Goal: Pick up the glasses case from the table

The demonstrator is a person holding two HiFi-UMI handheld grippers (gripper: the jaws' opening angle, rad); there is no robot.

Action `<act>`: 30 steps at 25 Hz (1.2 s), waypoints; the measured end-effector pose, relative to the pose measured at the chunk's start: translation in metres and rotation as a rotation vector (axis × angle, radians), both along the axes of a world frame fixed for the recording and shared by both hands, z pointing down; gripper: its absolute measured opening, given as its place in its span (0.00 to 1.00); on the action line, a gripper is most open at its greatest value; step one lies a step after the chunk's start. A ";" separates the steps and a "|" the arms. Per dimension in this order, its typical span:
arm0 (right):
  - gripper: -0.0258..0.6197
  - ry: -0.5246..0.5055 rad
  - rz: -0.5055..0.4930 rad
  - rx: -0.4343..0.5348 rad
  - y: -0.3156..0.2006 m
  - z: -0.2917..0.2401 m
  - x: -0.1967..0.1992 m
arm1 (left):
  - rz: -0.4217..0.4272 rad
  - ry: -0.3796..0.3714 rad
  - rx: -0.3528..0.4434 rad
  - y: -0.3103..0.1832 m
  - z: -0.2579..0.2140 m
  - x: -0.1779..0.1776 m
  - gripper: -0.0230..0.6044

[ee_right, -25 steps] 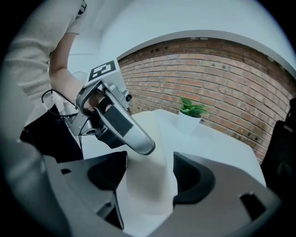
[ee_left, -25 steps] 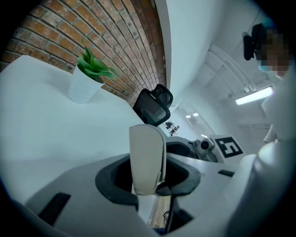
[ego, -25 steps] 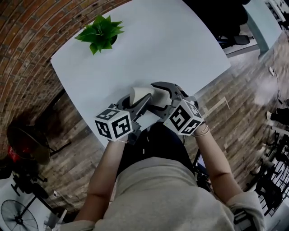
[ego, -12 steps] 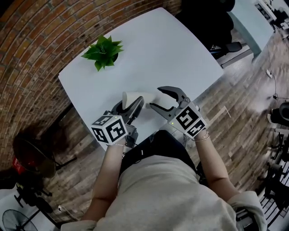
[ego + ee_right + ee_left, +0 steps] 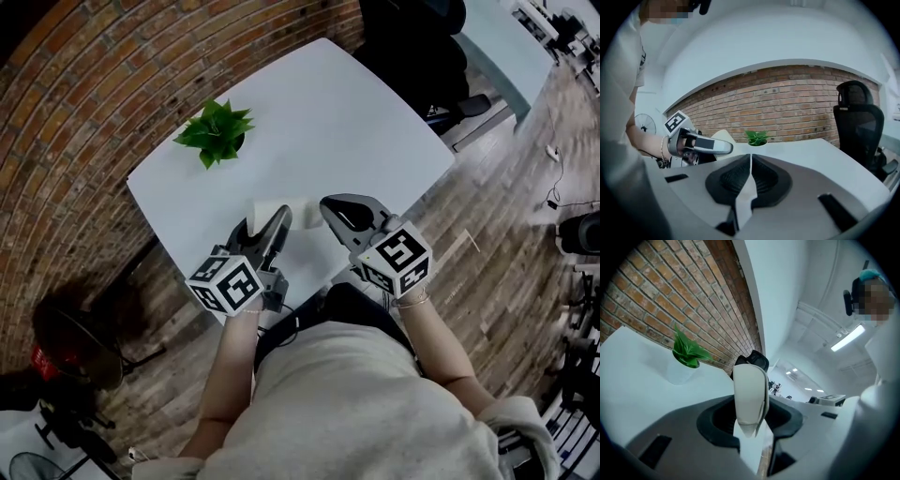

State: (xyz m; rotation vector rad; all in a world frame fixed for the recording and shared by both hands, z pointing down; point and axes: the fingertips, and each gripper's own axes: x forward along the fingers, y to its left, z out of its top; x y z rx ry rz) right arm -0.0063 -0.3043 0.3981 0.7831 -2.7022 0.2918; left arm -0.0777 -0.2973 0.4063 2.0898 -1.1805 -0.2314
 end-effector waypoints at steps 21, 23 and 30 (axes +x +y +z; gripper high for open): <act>0.04 -0.180 0.112 -0.086 0.009 -0.010 0.004 | -0.091 -0.005 0.130 0.009 -0.033 -0.010 0.28; 0.04 -0.166 0.114 -0.085 0.009 -0.006 0.004 | -0.085 -0.002 0.122 0.010 -0.032 -0.008 0.28; 0.04 -0.182 0.120 -0.060 0.004 -0.010 0.006 | -0.074 -0.010 0.114 0.011 -0.028 -0.010 0.28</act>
